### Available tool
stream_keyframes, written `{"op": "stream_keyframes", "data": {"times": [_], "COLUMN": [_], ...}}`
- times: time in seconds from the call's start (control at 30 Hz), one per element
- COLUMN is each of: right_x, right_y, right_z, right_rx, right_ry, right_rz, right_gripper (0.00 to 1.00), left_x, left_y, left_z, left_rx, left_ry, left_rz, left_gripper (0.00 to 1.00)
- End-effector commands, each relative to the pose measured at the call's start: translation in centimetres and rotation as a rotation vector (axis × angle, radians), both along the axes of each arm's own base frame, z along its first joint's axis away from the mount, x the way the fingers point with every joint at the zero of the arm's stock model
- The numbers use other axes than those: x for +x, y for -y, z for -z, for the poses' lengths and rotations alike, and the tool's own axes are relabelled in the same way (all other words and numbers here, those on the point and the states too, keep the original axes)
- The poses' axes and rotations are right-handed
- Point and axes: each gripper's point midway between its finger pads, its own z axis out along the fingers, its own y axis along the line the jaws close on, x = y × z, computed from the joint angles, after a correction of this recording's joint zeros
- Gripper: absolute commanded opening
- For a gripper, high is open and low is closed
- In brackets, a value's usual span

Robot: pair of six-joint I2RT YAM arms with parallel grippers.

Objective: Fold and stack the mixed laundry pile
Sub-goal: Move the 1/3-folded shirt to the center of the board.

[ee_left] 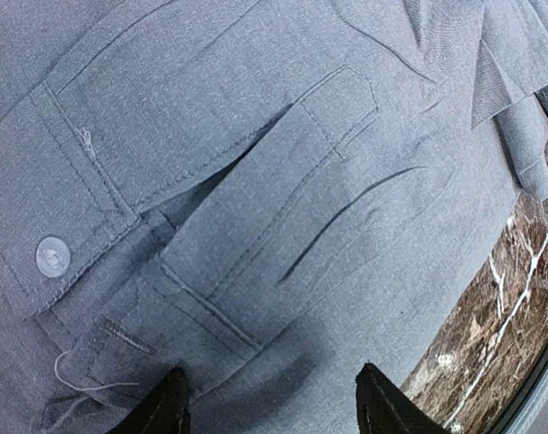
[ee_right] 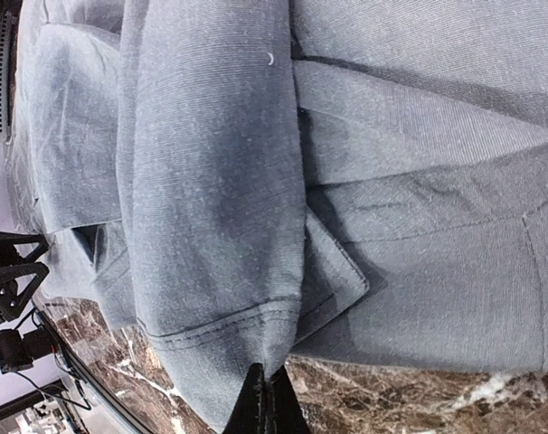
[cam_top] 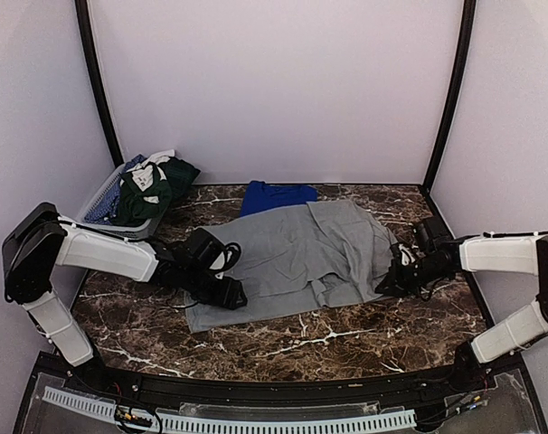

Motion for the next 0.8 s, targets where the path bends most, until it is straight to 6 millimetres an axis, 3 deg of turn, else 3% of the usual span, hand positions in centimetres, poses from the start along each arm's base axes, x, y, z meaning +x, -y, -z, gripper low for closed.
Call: {"op": "stream_keyframes", "data": {"times": [0.0,0.23,0.53,0.67,0.77], "right_x": [-1.0,-1.1,-2.7,-0.4,1.9], "right_y": [0.5,1.3,1.2,1.1,0.2], "right_z": [-1.0,-3.3,-4.5,-6.9,-7.3], "right_rx": [-0.027,-0.073,-0.027,-0.031,-0.025], "right_ry": [-0.002,0.026,0.039,0.144,0.161], "right_rz": [0.007,-0.006,0.008,0.022,-0.004], "right_gripper": [0.0,0.0,0.0,0.0,0.0], "left_x": [-4.9,-3.5,-2.0,-1.8,-1.1], "left_y": [-2.8,-3.7,-9.5,-10.4,-11.0], "left_z": [2.5,-0.5,0.6,0.7,-0.1], "left_rx": [0.081,0.133,0.276,0.282,0.311], "left_ry": [-0.179,-0.086,-0.138,-0.148,-0.108], "left_rz": [-0.008,-0.016,-0.182,-0.204,-0.217], "left_gripper": [0.62,0.65,0.65,0.66,0.66]}}
